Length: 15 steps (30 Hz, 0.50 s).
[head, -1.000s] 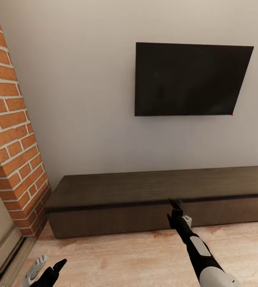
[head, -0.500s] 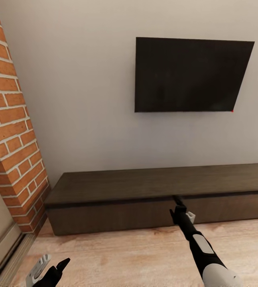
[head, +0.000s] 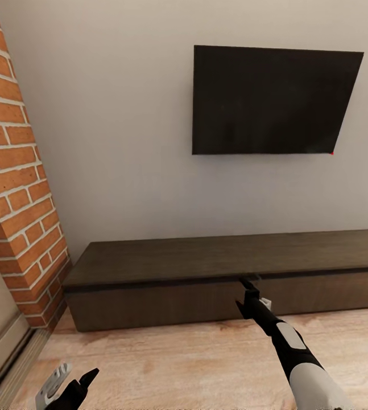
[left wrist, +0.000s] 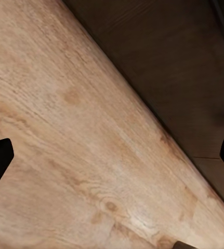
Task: Place each of the two pumpkins and all three candles from the living room inside a cabinet in the living room (use any cabinet), then make sure every cabinet is closed, and position the cauldron so it is next to a table in the living room.
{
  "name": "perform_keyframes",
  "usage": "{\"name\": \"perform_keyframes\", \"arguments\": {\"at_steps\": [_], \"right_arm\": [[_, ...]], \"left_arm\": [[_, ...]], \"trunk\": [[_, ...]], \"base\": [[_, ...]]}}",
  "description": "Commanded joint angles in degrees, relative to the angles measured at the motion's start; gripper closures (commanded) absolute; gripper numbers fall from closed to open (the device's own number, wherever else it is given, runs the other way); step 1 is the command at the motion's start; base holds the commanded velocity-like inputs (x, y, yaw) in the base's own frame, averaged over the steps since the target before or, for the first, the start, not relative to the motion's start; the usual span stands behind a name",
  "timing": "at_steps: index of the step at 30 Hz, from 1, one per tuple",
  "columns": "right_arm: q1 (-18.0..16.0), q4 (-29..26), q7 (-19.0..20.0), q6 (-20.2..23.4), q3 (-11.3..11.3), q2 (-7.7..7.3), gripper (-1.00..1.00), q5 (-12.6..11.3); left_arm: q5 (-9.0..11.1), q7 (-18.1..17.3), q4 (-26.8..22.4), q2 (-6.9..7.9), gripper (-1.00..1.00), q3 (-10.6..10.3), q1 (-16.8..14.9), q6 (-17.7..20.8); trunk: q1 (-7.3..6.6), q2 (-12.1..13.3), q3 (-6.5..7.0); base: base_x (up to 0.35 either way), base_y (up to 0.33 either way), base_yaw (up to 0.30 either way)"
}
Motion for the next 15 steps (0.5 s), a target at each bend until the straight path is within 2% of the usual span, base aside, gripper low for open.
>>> {"name": "perform_keyframes", "arguments": {"at_steps": [1, 9, 15], "right_arm": [[-0.12, -0.12, -0.24, 1.06, -0.45, 0.10, -1.00, -0.18], [-0.34, -0.41, -0.96, 2.65, -0.56, 0.37, -1.00, -0.38], [-1.47, -2.37, -0.11, 2.29, -0.80, -1.17, -1.00, -0.22]], "left_arm": [[0.62, 0.50, -0.10, 0.01, -1.00, 0.02, 0.00, 0.18], [0.62, 0.46, -0.10, 0.10, -1.00, 0.02, 0.00, 0.17], [1.33, -1.01, -0.01, 2.05, -1.00, 0.54, 0.04, -0.97]], "trunk": [[0.22, -0.44, -0.23], [1.98, -3.65, -1.67], [1.97, -3.63, -1.66]], "base": [[0.000, 0.000, 0.000], [0.000, 0.000, 0.000], [0.000, 0.000, 0.000]]}}
